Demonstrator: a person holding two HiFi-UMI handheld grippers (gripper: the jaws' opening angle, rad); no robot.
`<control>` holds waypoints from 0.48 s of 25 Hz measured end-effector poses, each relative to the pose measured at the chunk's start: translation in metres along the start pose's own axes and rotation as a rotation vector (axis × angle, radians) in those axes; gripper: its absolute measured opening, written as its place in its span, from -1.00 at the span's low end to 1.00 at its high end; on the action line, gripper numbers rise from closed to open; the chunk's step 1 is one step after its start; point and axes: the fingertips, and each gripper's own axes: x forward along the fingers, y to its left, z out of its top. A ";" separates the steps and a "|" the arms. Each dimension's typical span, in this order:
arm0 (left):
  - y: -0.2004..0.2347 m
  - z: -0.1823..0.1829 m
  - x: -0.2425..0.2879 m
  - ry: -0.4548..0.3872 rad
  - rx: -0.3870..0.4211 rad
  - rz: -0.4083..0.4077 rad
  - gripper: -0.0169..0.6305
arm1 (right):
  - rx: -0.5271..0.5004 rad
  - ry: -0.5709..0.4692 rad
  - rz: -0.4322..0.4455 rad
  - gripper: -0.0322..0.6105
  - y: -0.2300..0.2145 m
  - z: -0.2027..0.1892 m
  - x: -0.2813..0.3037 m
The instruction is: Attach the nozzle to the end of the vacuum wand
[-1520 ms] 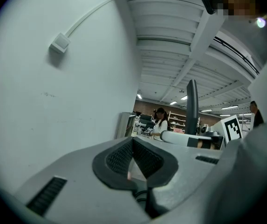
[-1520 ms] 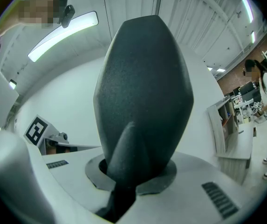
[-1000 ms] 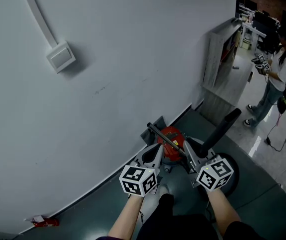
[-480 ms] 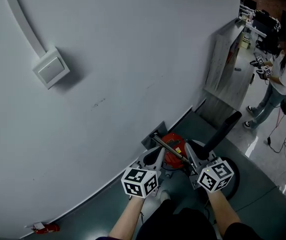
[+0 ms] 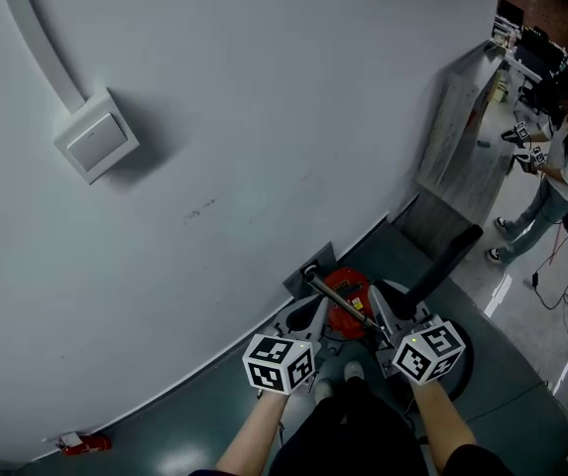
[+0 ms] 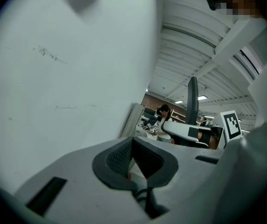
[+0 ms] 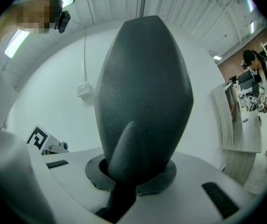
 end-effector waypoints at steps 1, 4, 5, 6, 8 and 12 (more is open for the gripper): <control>0.002 0.000 0.002 0.000 -0.003 0.007 -0.93 | 0.000 0.002 0.008 -0.75 -0.001 0.000 0.003; 0.005 0.000 0.007 -0.002 -0.010 0.030 -0.93 | -0.002 0.017 0.038 -0.75 -0.006 -0.002 0.010; 0.006 0.000 0.008 -0.004 -0.013 0.038 -0.93 | -0.001 0.024 0.048 -0.75 -0.007 -0.004 0.013; 0.007 0.000 0.009 -0.006 -0.016 0.045 -0.93 | 0.001 0.030 0.058 -0.75 -0.008 -0.005 0.016; 0.010 0.002 0.012 -0.016 -0.020 0.054 -0.93 | 0.006 0.039 0.078 -0.75 -0.011 -0.007 0.022; 0.012 0.005 0.017 -0.031 -0.028 0.067 -0.93 | 0.013 0.048 0.111 -0.75 -0.015 -0.007 0.031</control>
